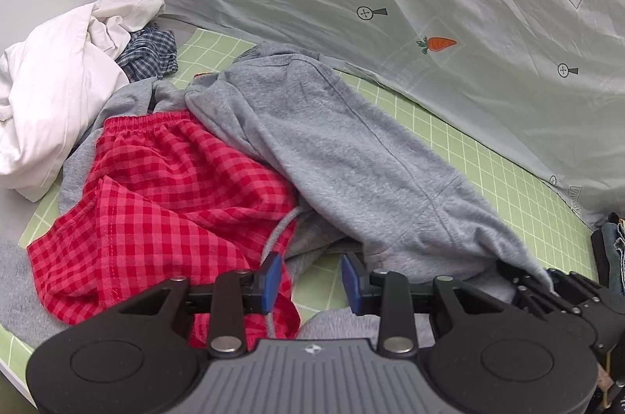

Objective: Fold clothes

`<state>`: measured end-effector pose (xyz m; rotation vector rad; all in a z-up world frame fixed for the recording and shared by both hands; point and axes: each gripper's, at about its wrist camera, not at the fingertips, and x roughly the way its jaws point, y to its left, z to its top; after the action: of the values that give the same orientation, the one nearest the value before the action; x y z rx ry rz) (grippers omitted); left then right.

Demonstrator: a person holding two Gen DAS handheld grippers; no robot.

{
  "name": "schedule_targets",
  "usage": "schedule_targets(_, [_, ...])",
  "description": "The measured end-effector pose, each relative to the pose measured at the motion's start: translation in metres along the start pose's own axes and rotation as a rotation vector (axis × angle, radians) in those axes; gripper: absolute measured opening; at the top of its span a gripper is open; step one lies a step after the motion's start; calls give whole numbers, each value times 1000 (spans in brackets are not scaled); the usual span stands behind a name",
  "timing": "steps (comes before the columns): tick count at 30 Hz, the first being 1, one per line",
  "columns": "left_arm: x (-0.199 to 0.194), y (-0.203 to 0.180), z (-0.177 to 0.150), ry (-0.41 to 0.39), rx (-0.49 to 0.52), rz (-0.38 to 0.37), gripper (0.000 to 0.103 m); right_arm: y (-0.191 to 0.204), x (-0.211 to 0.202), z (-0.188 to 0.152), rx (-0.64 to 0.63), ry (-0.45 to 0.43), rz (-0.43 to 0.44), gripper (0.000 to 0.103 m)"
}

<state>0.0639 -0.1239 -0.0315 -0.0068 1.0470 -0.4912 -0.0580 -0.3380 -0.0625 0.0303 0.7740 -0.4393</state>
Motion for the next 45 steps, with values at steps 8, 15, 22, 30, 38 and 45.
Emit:
schedule_targets(8, [2,-50,-22,19,52,21,36,-112,-20,-23,194,-14,-178,20])
schedule_targets(15, [17,-75,-39,61,86,34,36,-164,-8,-71,314,119,-190,61])
schedule_targets(22, [34,-94,-44,96,136,24,36,-156,38,-104,472,247,-3,85])
schedule_targets(30, [60,-80,-26,142,130,38,36,-132,86,-75,567,232,83,78])
schedule_targets(38, [66,-40,6,80,67,96,36,-30,163,19,379,186,280,77])
schedule_targets(45, [60,4,40,-8,-17,171,36,110,223,101,160,151,536,77])
